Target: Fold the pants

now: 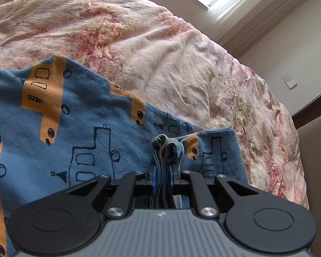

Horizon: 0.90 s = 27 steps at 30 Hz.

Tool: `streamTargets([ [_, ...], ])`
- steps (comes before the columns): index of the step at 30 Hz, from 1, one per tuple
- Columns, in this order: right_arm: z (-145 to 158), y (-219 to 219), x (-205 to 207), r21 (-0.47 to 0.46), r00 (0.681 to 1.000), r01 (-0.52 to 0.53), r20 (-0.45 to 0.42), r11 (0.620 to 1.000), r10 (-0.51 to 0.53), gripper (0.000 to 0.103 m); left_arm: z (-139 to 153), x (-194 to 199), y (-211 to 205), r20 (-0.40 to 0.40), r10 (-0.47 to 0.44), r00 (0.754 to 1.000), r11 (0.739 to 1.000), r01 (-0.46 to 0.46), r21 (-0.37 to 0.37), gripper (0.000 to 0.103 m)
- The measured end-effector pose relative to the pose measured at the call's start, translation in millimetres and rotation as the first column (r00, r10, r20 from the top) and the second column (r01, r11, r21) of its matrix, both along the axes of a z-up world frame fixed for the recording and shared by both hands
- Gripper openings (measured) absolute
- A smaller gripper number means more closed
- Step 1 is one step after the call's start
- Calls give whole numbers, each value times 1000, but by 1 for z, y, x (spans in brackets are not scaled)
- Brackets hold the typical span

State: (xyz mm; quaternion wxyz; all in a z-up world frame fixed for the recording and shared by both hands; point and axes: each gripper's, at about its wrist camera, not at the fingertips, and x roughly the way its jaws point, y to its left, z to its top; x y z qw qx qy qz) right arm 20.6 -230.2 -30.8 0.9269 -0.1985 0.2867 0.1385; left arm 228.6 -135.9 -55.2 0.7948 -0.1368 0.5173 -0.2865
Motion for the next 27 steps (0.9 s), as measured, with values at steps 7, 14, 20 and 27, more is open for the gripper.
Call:
streamTargets([
  [7,2,-2,-1,13,1000,8,5,1000,-9,18,6,-1,-3,10,-3,1000,1000,3,19,12],
  [14,15,-2,-4,52,999,21,36,998,-23,15,25,4,9,-30,-3,1000,1000,2,-24,11],
  [20,41,16,-9,76,996,-39,78,996,33,14,50,2,50,-11,20,1000,1000,-20,-23,11],
  [27,46,60,4,103,984,-172,65,980,165,14,52,8,99,8,45,999,994,-46,96,11],
])
